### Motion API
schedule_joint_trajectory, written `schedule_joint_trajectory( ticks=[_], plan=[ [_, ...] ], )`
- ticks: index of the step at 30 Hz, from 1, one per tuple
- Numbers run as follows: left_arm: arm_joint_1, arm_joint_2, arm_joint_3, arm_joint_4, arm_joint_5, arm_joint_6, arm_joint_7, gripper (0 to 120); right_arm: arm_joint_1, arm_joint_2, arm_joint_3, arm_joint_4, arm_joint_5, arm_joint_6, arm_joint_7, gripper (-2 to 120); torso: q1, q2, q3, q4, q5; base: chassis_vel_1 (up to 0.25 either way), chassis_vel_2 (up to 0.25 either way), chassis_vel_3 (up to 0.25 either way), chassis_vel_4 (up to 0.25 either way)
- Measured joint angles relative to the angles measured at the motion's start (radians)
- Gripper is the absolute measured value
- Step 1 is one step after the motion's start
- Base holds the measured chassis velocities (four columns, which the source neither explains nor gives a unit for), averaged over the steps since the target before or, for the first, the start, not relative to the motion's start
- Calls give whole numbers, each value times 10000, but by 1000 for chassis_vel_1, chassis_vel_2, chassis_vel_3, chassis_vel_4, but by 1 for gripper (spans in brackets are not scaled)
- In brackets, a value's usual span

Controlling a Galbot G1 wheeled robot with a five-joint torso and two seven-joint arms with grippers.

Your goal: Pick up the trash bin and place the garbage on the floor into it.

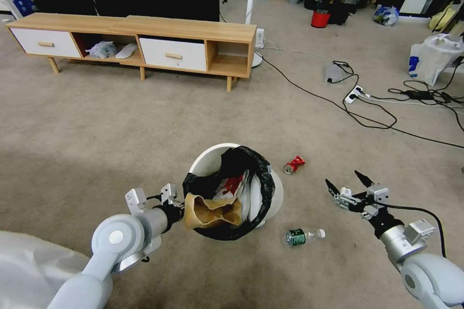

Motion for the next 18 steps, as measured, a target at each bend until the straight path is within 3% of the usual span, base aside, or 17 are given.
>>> schedule_joint_trajectory(
  ticks=[9, 18],
  plan=[
    [71, -14, -1, -55, 52, -18, 0, 0, -16, 3, -58, -78, 10, 404, -77, 100, 0, 0, 0, 0, 0, -74, 80, 74, -72],
    [100, -57, 33, -150, 81, -19, 1, 0, -73, -78, -28, -295, -104, 493, -227, 100, 0, 0, -2, 0, 0, 0, 0, 0, 0]
  ],
)
